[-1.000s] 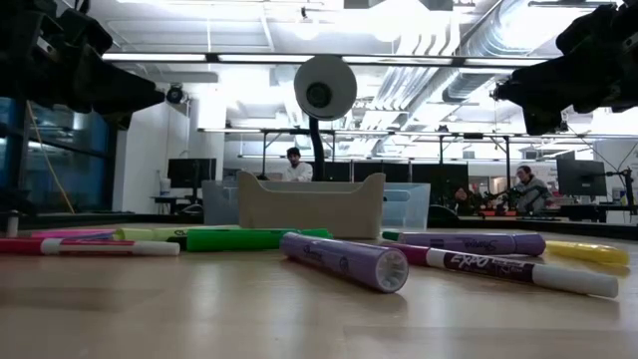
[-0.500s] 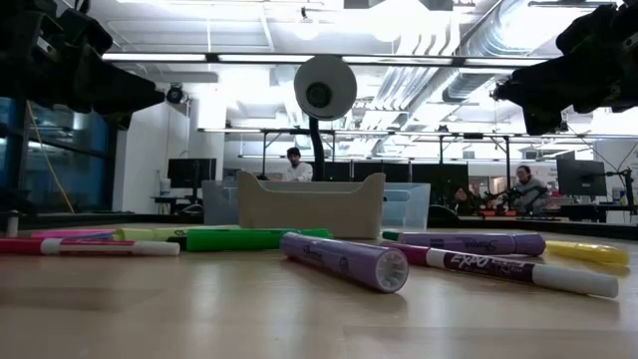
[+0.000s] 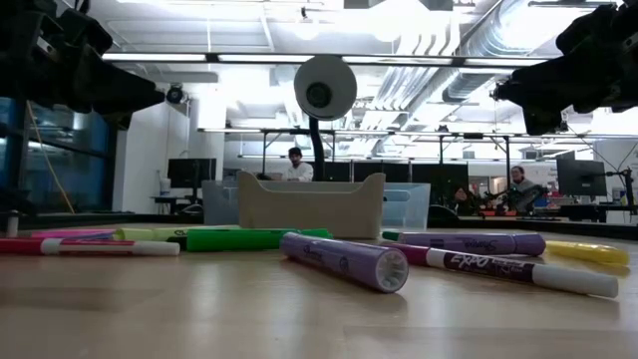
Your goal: Pick & Place Markers
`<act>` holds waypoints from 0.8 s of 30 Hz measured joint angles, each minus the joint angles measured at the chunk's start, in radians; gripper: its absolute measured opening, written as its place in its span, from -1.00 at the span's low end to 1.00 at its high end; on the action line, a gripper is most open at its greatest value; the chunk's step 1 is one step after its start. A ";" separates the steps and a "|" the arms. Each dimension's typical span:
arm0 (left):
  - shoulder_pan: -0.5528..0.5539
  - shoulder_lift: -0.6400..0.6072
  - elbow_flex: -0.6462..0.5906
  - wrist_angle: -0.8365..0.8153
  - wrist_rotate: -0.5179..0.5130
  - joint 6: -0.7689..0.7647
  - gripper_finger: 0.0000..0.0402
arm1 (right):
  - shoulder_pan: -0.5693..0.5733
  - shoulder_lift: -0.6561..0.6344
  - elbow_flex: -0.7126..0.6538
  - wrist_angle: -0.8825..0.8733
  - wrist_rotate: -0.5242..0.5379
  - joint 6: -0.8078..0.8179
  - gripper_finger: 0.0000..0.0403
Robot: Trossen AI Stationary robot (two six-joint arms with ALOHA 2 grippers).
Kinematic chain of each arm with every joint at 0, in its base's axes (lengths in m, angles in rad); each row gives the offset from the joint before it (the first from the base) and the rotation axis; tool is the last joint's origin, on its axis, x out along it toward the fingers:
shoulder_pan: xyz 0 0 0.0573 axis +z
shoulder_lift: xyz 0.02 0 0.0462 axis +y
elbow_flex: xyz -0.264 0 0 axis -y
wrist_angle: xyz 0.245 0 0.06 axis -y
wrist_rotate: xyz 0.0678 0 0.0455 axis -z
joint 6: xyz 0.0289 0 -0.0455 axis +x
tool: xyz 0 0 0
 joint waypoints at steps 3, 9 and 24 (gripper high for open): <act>0.000 0.000 0.000 0.000 0.000 0.000 -0.39 | 0.000 0.000 0.000 0.000 0.000 0.000 -0.31; 0.000 0.000 0.000 0.000 0.000 0.000 -0.39 | 0.000 0.000 0.000 0.000 0.000 0.000 -0.31; 0.000 0.000 0.000 0.000 0.000 0.000 -0.39 | 0.000 0.000 0.000 0.019 -0.145 0.154 -0.31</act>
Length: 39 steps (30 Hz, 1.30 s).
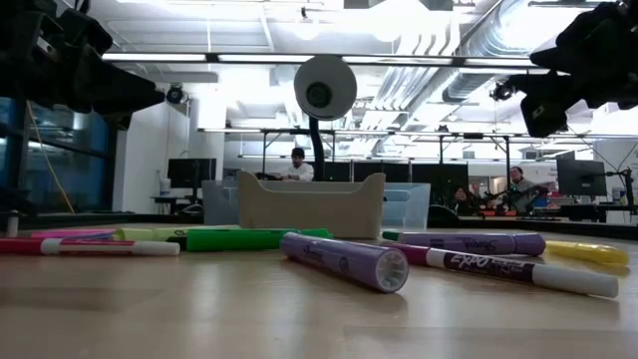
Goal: Pick & Place Markers
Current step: Put the small yellow marker into the transparent bin
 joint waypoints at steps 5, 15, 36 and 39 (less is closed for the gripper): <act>0.000 0.000 0.000 0.000 0.000 0.000 -0.39 | 0.000 0.000 0.000 0.004 0.004 -0.002 -0.31; 0.000 0.000 0.000 0.000 0.000 0.000 -0.39 | 0.000 0.065 0.084 -0.125 0.088 -0.111 -0.30; 0.000 0.000 0.000 0.000 0.000 0.000 -0.39 | 0.001 0.694 0.462 -0.445 0.064 -0.021 -0.06; 0.000 0.000 0.000 0.000 0.000 0.000 -0.39 | 0.001 0.793 0.539 -0.554 0.060 0.088 -0.06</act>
